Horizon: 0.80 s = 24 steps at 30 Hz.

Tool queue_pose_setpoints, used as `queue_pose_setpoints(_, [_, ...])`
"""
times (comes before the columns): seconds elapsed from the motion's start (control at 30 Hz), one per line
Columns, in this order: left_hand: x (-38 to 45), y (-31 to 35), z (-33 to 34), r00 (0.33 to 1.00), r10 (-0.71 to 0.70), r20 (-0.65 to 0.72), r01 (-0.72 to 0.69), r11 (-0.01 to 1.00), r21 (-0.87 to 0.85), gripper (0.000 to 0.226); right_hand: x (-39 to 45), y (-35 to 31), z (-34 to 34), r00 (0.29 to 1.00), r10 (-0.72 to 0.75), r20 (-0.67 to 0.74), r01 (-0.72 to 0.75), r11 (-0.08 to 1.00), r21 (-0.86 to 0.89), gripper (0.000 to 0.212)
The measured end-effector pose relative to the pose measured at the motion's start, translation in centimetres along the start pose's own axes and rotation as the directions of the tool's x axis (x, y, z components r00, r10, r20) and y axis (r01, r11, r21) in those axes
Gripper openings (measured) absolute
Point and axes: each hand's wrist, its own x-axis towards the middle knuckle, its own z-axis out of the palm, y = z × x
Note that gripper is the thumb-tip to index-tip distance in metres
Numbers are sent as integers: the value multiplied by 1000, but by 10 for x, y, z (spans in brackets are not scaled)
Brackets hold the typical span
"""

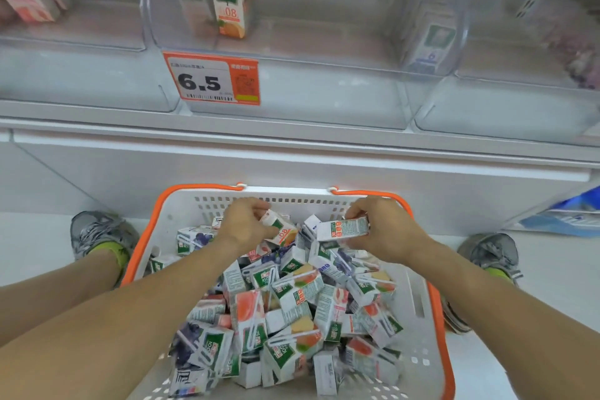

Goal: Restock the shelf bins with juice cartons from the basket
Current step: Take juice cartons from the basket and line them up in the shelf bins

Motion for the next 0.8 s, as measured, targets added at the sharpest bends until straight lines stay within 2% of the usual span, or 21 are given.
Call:
queue_pose_setpoints(0.07, [-9, 20, -14, 995, 12, 95, -18, 998, 61, 49, -2, 2, -11, 1000, 18, 14, -19, 995, 102, 37])
queue_pose_setpoints(0.13, [-17, 49, -36, 981, -17, 195, 0, 996, 88, 43, -5, 5, -23, 999, 35, 37, -45, 951, 305, 38])
queue_pose_setpoints(0.23, [-33, 96, -77, 954, -15, 300, -16, 995, 102, 41, -15, -2, -40, 997, -22, 68, -28, 752, 658, 37])
queue_pose_setpoints(0.33, [-55, 131, -108, 934, -8, 357, 6, 1000, 8, 41, -26, -19, -56, 985, -139, 101, -3, 571, 821, 33])
queue_pose_setpoints(0.43, [-76, 144, -123, 901, 35, 431, 32, 989, -147, 43, -33, -36, -66, 970, -220, 100, 9, 445, 896, 41])
queue_pose_setpoints(0.53, [-89, 135, -121, 874, 98, 476, 61, 949, -308, 44, -36, -48, -66, 969, -237, 69, 30, 390, 920, 40])
queue_pose_setpoints(0.67, [-87, 129, -110, 906, 84, 415, 44, 956, -291, 24, -35, -61, -60, 973, -208, 98, 1, 429, 903, 33])
queue_pose_setpoints(0.73, [-84, 130, -113, 917, 82, 390, 59, 940, -336, 34, -31, -69, -56, 974, -199, 111, -10, 448, 894, 31])
queue_pose_setpoints(0.8, [-83, 129, -117, 896, 115, 430, 36, 944, -328, 46, -27, -74, -52, 975, -191, 118, -18, 459, 888, 31])
